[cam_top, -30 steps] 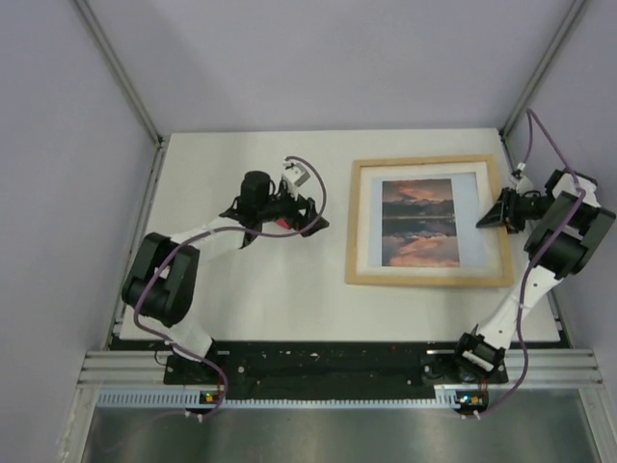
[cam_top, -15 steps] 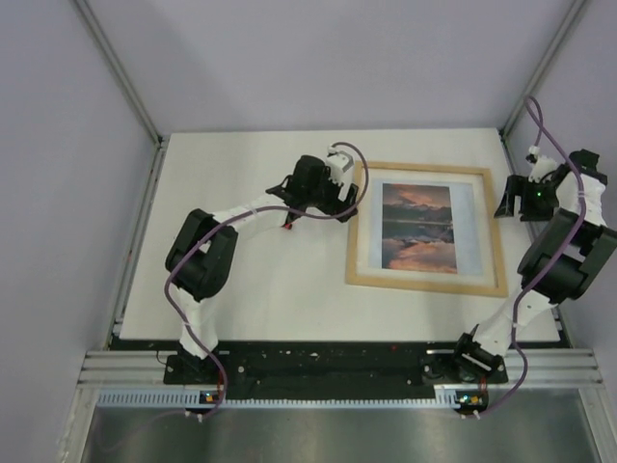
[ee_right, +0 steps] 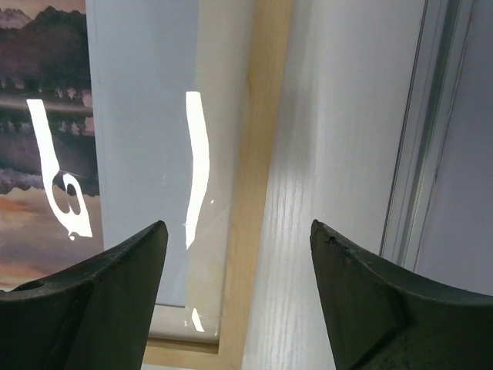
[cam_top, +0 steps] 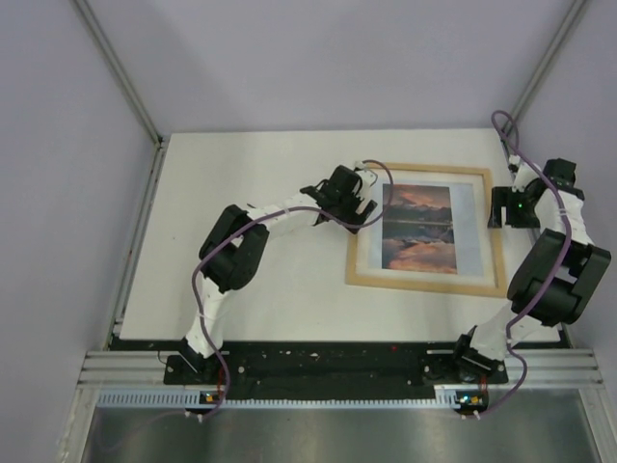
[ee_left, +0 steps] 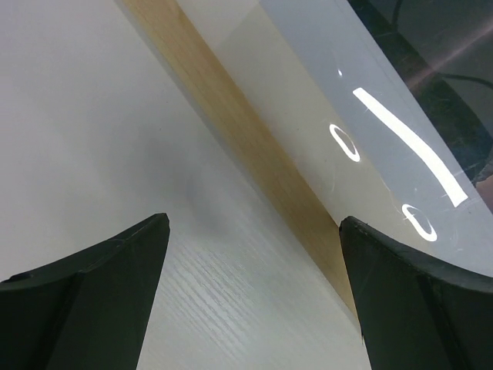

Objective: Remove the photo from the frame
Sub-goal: Adjust the photo frame at the center of the board.

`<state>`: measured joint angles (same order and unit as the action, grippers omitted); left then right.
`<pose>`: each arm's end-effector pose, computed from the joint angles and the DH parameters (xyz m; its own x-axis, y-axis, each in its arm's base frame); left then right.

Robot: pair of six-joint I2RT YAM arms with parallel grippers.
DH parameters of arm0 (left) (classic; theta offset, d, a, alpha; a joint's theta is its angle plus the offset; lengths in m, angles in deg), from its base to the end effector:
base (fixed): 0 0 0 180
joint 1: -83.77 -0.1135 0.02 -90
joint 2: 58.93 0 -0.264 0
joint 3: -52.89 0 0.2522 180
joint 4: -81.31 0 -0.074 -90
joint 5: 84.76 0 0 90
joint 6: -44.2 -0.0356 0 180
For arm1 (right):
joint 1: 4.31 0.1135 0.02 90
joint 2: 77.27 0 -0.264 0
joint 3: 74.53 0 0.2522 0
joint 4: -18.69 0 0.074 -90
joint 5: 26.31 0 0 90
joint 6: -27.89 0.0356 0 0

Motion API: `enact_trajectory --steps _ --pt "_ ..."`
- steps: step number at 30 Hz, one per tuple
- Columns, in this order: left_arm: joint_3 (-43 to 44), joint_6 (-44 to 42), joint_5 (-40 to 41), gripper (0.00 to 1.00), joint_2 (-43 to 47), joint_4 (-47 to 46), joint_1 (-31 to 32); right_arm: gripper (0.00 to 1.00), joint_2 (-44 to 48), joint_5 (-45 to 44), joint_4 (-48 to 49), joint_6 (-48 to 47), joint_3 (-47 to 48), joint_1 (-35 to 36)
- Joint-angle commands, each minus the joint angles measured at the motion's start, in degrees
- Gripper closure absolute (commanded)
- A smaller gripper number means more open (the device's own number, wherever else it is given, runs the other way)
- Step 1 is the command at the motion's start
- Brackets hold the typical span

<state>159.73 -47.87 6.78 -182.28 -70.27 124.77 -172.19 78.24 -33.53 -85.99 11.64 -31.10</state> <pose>0.3663 -0.3172 0.1850 -0.5095 0.4907 -0.7068 0.6603 0.7497 0.0445 0.3116 -0.1473 0.2433 -0.8463 -0.0117 -0.5327 -0.0166 0.9999 0.0044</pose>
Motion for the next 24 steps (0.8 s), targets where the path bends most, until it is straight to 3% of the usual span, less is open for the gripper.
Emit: enact_trajectory --steps 1,13,17,21,24 --pt "3.9 -1.0 3.6 0.02 -1.6 2.2 0.5 0.26 2.1 -2.1 4.5 0.5 -2.4 -0.2" --pt "7.0 0.9 0.4 0.23 -4.9 3.3 1.4 0.32 0.2 -4.1 8.8 0.9 -7.1 -0.2" --pt "8.3 1.2 -0.5 0.4 -6.1 4.2 1.5 0.38 0.0 -3.5 9.2 1.1 -7.4 -0.2" --pt "9.0 1.5 -1.2 0.51 -6.9 4.6 1.6 0.47 -0.4 -3.8 9.3 1.4 -7.2 -0.2" --pt "9.1 1.6 -1.2 0.68 -7.3 4.9 1.7 0.58 -0.2 -4.0 9.1 1.3 -7.2 -0.2"
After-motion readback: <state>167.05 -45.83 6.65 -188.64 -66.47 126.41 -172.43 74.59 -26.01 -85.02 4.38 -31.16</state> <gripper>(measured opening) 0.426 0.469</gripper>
